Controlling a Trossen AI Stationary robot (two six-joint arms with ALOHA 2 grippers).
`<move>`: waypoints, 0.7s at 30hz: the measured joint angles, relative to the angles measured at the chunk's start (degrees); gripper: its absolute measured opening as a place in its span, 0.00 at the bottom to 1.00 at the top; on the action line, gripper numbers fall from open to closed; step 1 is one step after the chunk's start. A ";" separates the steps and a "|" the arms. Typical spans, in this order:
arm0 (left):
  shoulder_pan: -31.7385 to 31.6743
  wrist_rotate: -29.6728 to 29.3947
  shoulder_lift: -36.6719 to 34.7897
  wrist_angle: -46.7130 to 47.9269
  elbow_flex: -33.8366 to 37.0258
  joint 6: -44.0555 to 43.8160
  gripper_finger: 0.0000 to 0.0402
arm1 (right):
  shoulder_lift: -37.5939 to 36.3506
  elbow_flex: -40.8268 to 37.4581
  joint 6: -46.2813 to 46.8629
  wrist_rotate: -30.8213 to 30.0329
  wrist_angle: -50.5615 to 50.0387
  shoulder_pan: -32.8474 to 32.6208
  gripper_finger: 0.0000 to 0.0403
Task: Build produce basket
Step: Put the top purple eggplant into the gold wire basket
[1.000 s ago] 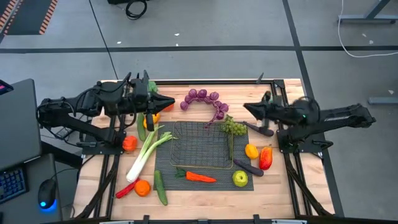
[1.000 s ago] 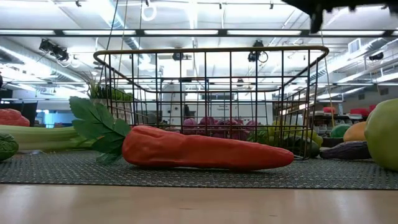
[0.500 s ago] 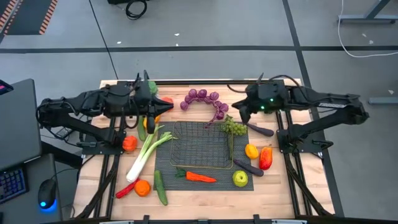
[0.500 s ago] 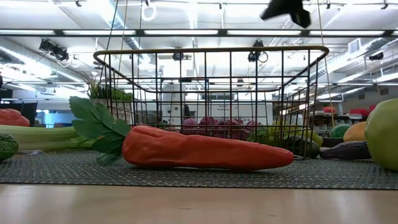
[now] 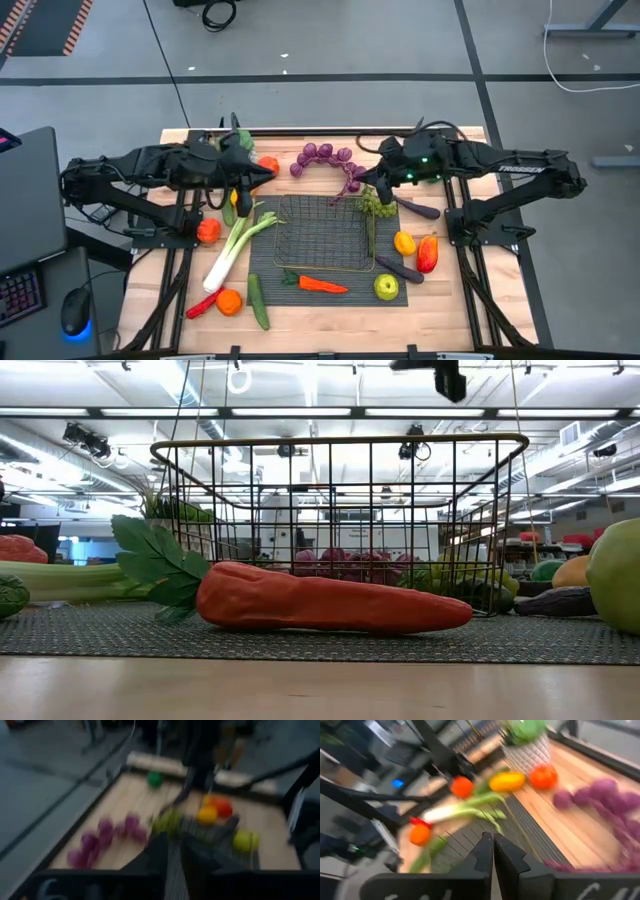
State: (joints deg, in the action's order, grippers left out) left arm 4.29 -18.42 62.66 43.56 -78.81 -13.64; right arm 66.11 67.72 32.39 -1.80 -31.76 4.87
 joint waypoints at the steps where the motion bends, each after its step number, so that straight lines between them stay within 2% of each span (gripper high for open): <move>1: 0.00 -0.02 0.20 2.87 0.00 -1.74 0.20 | 0.53 0.00 0.65 0.00 -2.89 0.50 0.06; 6: 0.00 -0.01 1.97 13.77 0.07 -11.29 0.41 | 3.94 -0.02 0.08 -0.32 -23.89 2.11 0.14; 11: 0.00 0.01 3.98 15.86 0.04 -16.18 0.57 | 8.08 -0.12 -1.97 -3.07 -39.45 4.00 0.32; 16: 0.00 1.29 5.76 16.08 -0.01 -19.21 0.68 | 10.59 -2.91 -2.10 -3.08 -40.74 6.48 0.54; 21: 0.09 3.15 6.71 20.76 0.00 -23.82 0.75 | 11.53 -7.79 -3.90 -3.50 -38.94 9.12 0.75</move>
State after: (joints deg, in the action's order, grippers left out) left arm 4.38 -15.27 69.37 64.32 -78.80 -37.46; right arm 77.65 59.94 28.49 -5.30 -70.70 13.99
